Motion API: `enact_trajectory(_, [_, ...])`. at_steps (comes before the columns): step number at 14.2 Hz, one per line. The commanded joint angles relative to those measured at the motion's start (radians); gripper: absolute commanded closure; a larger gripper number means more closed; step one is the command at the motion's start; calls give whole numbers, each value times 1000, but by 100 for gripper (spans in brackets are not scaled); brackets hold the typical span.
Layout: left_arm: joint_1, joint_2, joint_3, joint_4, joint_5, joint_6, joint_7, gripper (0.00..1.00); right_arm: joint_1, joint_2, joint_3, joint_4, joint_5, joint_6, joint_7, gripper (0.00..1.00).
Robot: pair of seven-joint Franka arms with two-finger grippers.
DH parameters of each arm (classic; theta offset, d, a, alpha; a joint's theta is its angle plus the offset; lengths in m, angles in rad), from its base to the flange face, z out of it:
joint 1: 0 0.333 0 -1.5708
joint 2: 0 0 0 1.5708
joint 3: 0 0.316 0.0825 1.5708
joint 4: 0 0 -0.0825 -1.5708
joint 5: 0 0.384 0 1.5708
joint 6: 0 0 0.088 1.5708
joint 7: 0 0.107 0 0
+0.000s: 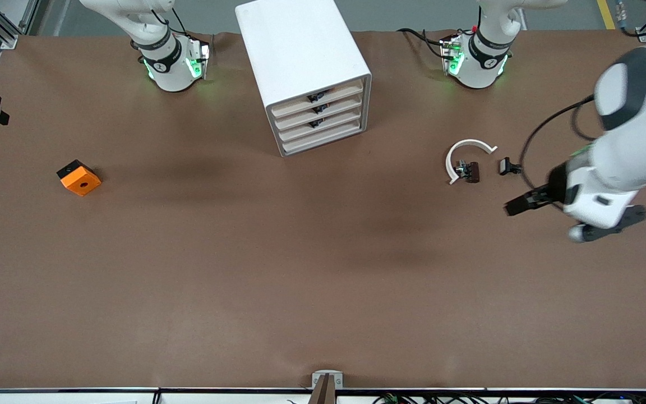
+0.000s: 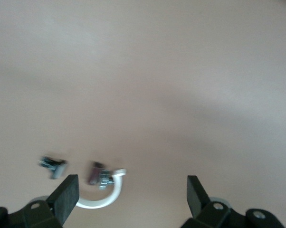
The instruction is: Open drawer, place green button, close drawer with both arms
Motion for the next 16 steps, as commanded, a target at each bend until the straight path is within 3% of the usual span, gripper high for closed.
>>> enact_trajectory(1, [125,-108,-17,-106,2,-22,193,0,4,-26,-8,-16,26,-11,8,0])
enact_trajectory(3, [204,-164,-34,-161,-1,-19,308,0,4,-27,-8,-13,26,-17,43,0])
enact_trajectory(5, [203,-200,-23,-203,-1,-11,348,0,4,-29,-4,-11,26,-29,72,0])
enact_trajectory(7, [158,-236,15,-248,0,24,350,0,4,-32,-5,-9,26,-38,88,0])
enact_trajectory(10, [17,-286,142,-339,5,100,350,0,4,-35,-5,-6,26,-43,88,0])
enact_trajectory(13, [-38,-305,179,-381,14,156,350,0,11,-33,7,0,26,-35,89,0])
enact_trajectory(16, [-18,-306,175,-342,20,154,355,0,11,-32,7,3,27,-34,89,0])
